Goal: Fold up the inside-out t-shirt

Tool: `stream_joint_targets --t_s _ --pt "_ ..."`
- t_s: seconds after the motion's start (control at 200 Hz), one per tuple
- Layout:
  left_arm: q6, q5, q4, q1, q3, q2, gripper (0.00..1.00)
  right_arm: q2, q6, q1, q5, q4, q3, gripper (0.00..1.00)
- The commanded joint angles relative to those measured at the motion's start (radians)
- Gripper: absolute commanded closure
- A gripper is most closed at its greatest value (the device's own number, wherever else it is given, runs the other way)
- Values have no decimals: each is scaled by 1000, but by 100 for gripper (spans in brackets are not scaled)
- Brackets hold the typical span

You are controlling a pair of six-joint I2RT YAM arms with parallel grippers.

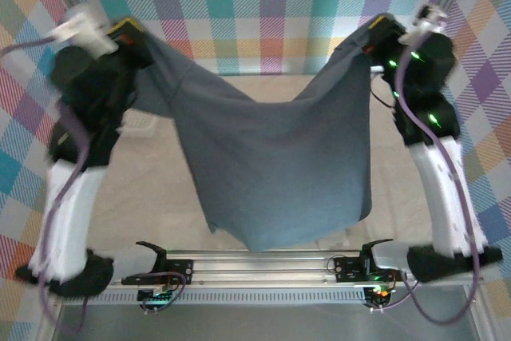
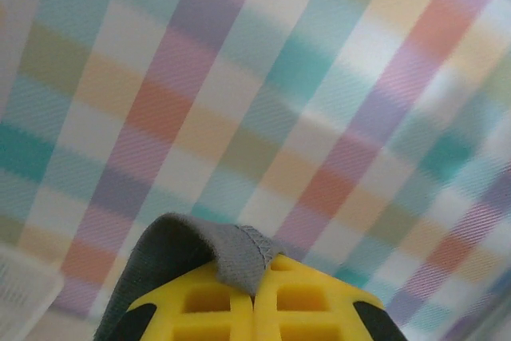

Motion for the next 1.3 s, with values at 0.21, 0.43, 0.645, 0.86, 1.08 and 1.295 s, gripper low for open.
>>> stream_joint_targets --t_s 0.21,0.43,0.645,0.86,1.08,1.295 --pt "-90 149 -206 145 513 760 33 219 -120 14 162 -183 280 14" --pt "-65 295 -136 144 232 550 25 143 -139 21 -114 -346 279 9" --pt "20 384 218 -7 -508 8 19 -73 -171 159 -298 -404 -112 11" --pt "323 343 333 -236 -940 -290 14 -109 117 385 -282 -244 -622 14" --pt "469 307 241 -303 -1041 -443 7 290 78 543 -270 -127 -544 34" --pt "480 179 64 -308 -1007 -540 5 515 -295 633 -16 -208 -459 44"
